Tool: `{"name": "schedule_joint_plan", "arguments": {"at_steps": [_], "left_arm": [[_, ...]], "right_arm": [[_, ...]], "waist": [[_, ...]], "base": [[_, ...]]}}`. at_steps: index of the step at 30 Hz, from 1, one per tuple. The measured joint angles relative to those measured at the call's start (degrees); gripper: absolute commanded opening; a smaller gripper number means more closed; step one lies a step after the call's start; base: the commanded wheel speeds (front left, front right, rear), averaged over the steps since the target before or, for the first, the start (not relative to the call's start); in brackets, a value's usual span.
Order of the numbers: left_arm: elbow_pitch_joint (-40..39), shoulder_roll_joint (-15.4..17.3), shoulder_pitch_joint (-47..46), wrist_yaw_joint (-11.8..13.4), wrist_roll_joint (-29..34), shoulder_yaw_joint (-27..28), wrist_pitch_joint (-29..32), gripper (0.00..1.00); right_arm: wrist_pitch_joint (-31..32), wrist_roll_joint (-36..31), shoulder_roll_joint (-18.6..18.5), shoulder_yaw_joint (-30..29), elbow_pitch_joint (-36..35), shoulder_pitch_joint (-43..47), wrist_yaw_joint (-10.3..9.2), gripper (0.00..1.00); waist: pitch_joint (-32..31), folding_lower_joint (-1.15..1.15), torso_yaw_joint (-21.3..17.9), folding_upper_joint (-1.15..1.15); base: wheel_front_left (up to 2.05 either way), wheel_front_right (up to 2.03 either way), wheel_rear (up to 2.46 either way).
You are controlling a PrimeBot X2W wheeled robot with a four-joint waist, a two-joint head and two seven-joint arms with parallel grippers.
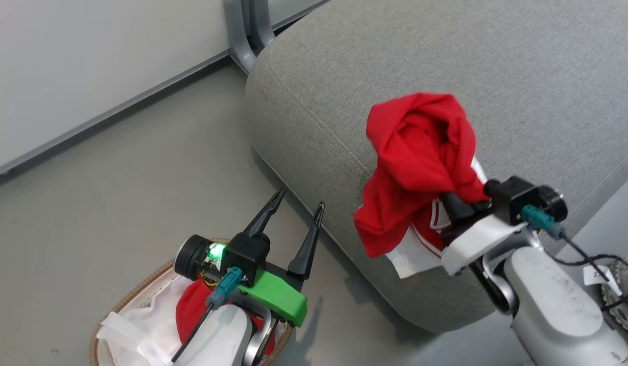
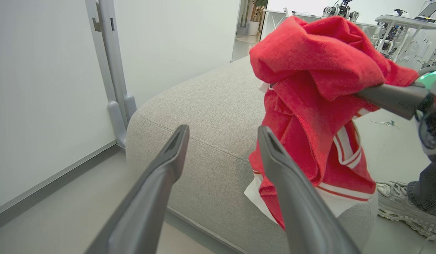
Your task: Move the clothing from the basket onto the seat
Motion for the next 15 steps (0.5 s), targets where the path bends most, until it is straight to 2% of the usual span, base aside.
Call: {"name": "schedule_joint_plan", "arguments": {"at_steps": [7, 15], "left_arm": [[1.2, 0.0, -3.6, -0.6, 3.5, 0.0, 0.0, 1.0], [2.3, 0.0, -8.8, -1.5, 6.4, -0.9, 0.0, 1.0]], "right_arm": [[0.0, -0.3, -3.7, -4.3, 0.5, -10.6, 0.0, 0.0], [0.0, 1.1, -7.6, -10.3, 4.4, -24.4, 0.0, 0.0]], "waist": [[5.7, 0.0, 1.3, 0.0], [13.9, 0.01, 4.1, 0.0]], "base": [[0.0, 0.0, 0.0], [0.0, 0.0, 0.0]]}}
